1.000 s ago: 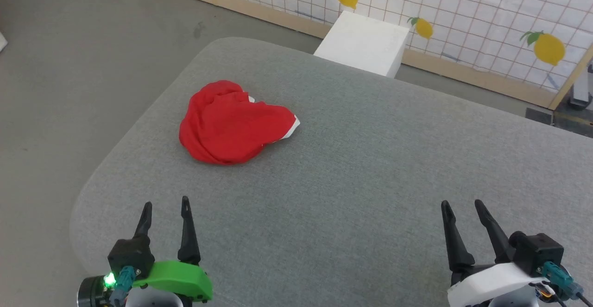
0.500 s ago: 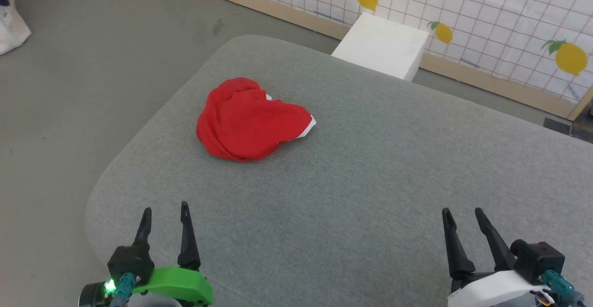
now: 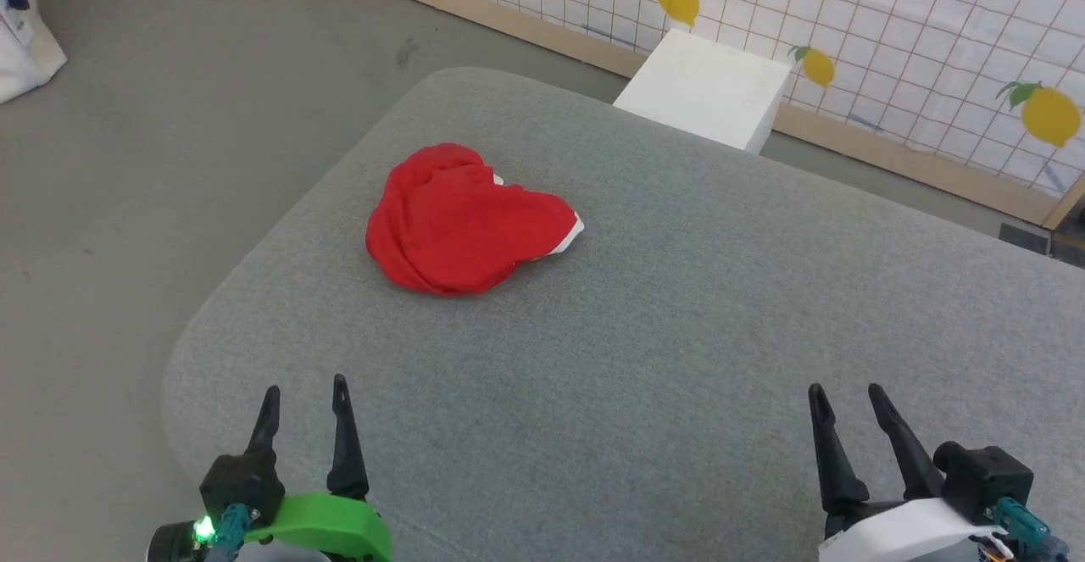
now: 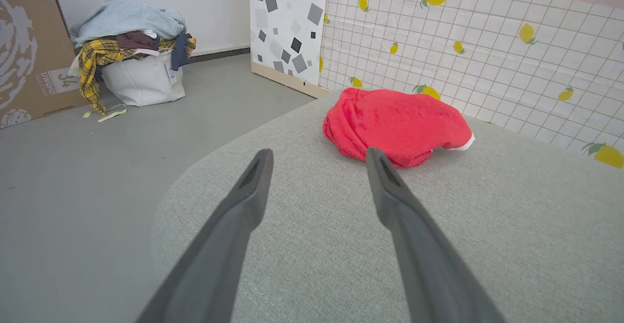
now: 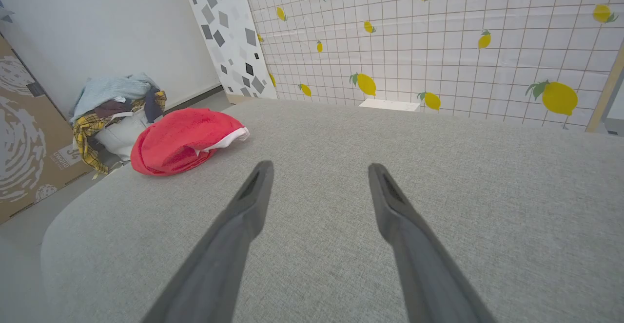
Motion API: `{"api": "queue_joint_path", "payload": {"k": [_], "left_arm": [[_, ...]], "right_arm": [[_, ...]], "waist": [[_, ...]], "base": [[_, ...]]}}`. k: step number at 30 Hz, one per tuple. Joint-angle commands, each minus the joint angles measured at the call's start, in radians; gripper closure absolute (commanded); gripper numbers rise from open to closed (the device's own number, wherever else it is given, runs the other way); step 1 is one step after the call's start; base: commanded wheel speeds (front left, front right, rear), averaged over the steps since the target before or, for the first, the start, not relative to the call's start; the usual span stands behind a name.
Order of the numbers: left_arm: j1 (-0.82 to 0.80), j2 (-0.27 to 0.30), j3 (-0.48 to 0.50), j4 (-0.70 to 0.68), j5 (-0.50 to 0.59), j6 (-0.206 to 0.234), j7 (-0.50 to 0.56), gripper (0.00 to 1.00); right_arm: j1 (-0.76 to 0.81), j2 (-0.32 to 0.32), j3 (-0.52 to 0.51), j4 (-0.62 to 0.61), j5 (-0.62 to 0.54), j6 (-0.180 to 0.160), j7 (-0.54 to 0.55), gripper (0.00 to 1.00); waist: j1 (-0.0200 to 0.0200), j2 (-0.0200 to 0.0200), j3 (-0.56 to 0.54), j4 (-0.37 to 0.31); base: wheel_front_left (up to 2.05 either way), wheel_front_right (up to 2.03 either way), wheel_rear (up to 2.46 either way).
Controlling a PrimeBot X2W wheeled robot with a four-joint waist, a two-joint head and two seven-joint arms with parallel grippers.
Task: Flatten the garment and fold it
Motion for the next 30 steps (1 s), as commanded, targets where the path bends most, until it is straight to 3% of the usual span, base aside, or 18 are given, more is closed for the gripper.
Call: {"api": "queue_joint_path", "payload": {"k": [1, 4, 10, 15, 19, 25, 30], "left_arm": [[0.015, 0.001, -0.002, 0.003, -0.001, 0.003, -0.008, 0.0], [0.002, 0.01, -0.006, 0.013, -0.003, -0.007, -0.008, 0.0], [-0.153, 0.036, 0.007, 0.048, -0.063, -0.069, 0.031, 0.0], [-0.388, 0.094, 0.029, 0.188, -0.135, -0.142, 0.165, 0.0], [-0.559, 0.117, 0.07, 0.337, -0.234, -0.174, 0.31, 0.0], [-0.73, 0.147, 0.123, 0.494, -0.327, -0.167, 0.464, 0.0], [-0.779, 0.157, 0.118, 0.6, -0.342, -0.145, 0.565, 0.0]], "right_arm": [[0.018, 0.0, 0.0, 0.0, 0.001, -0.002, -0.005, 0.0], [0.016, 0.0, 0.004, -0.003, 0.0, -0.002, -0.001, 0.0], [-0.007, 0.0, -0.004, -0.035, -0.023, -0.002, 0.021, 0.0], [-0.044, 0.0, -0.024, -0.094, -0.071, -0.002, 0.066, 0.0], [-0.071, 0.0, -0.041, -0.148, -0.107, -0.002, 0.104, 0.0], [-0.086, 0.0, -0.07, -0.223, -0.141, -0.002, 0.147, 0.0], [-0.088, 0.0, -0.077, -0.265, -0.15, -0.002, 0.164, 0.0]], "waist": [[0.0, 0.0, -0.001, -0.003], [0.0, 0.0, 0.002, -0.013], [0.0, 0.0, 0.06, -0.049], [0.0, 0.0, 0.166, -0.107], [0.0, 0.0, 0.253, -0.164], [0.0, 0.0, 0.359, -0.229], [0.0, 0.0, 0.411, -0.255]], "base": [[0.0, 0.0, 0.0], [0.0, 0.0, 0.0], [0.0, 0.0, 0.0], [0.0, 0.0, 0.0], [0.0, 0.0, 0.0], [0.0, 0.0, 0.0], [0.0, 0.0, 0.0]]}}
